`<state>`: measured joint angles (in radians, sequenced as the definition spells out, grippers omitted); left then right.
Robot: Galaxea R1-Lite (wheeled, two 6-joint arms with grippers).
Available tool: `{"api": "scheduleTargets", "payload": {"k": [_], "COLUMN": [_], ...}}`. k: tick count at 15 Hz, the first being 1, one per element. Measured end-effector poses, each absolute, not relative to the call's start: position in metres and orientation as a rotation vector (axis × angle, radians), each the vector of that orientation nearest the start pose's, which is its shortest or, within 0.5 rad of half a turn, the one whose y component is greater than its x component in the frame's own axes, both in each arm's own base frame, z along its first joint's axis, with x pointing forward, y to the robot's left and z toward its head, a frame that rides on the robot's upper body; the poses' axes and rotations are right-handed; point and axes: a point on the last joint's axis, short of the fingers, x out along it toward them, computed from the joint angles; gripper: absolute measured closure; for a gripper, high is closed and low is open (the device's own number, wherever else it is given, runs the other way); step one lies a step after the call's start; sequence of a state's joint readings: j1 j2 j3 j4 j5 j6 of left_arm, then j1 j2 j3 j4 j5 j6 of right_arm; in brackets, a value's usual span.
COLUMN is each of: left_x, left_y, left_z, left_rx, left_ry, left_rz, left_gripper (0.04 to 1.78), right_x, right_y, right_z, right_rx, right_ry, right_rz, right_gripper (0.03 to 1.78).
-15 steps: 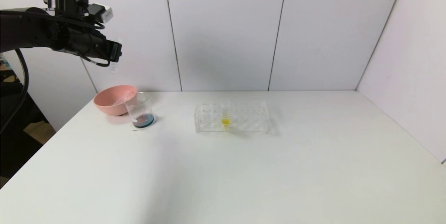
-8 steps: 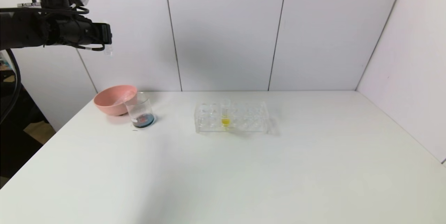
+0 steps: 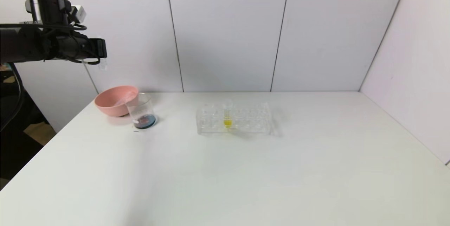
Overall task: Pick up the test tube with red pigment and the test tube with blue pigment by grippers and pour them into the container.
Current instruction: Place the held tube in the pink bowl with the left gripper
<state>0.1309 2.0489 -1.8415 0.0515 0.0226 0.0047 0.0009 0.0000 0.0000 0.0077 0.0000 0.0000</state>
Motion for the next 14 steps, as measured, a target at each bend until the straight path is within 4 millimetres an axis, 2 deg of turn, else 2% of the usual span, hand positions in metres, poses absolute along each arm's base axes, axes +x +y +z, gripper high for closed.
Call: {"api": "scheduleTargets", "payload": {"k": [4,7,14], "left_x": [0.428,0.434,0.443], "left_y": [0.074,0.078,0.084], "left_z": [0.245,0.222,0.197], "left_rx": [-0.036,-0.032,-0.025], "left_ry": [0.205,0.245,0.278], "left_rz": [0.185,0.191,0.195], "left_gripper": [1.38,1.38,1.38], "right_x": [-0.023,-0.023,-0.023], "right_y": [0.000,0.000,0.000], "right_z": [0.075,0.075,0.075], "right_rx": [0.000,0.000,0.000], "right_ry": [0.008,0.008,0.008], "right_rz": [0.001,0.001,0.002], "right_gripper": [0.04,0.04,0.04]}}
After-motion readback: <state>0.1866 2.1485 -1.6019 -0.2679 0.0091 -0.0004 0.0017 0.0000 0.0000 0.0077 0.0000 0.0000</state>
